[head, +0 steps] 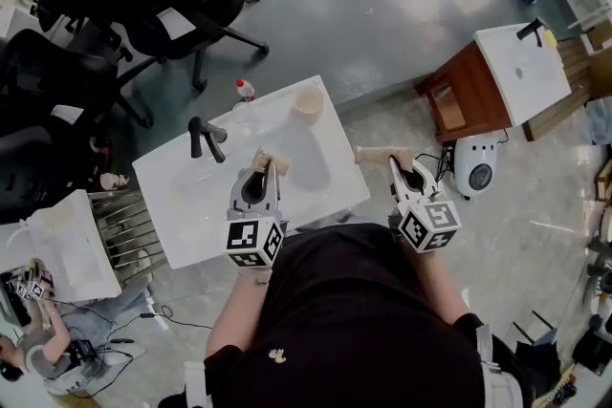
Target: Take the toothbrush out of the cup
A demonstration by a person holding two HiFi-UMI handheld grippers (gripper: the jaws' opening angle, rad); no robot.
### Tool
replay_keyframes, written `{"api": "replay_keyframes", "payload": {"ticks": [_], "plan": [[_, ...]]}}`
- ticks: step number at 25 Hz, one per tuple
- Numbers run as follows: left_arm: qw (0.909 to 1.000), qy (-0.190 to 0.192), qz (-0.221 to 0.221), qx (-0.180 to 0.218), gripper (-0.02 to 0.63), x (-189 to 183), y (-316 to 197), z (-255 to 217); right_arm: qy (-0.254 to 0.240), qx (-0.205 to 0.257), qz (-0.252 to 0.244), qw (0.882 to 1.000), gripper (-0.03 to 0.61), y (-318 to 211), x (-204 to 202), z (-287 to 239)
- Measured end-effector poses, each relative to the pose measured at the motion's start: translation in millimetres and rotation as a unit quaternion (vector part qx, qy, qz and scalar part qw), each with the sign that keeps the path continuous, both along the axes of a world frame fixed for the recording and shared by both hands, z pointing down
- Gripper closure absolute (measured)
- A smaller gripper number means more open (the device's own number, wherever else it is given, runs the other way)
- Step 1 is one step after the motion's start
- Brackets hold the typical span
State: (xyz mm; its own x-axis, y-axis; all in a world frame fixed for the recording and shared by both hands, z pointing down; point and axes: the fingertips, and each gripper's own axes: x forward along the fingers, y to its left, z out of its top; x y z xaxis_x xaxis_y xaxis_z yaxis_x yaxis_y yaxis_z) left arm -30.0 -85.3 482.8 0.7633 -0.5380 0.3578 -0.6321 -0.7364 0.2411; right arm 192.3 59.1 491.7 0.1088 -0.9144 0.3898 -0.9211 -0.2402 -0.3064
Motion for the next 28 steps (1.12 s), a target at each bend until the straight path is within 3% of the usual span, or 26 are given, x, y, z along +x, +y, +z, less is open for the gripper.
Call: {"api": "replay_keyframes", "payload": {"ticks": [13,28], "plan": [[0.9997,0.003,0.022,0.004,0.575,4.2,1.6,-4.0,0.006,0.016,-0.032,0.999,0.515,-7.5,-12.3,-5.5],[0.9998,0.0,0.018,0.007,0.575,0.2,4.3,-6.1,0.008,0.014,-0.04,0.999,0.515,-10.4,-15.0,-6.9]]}}
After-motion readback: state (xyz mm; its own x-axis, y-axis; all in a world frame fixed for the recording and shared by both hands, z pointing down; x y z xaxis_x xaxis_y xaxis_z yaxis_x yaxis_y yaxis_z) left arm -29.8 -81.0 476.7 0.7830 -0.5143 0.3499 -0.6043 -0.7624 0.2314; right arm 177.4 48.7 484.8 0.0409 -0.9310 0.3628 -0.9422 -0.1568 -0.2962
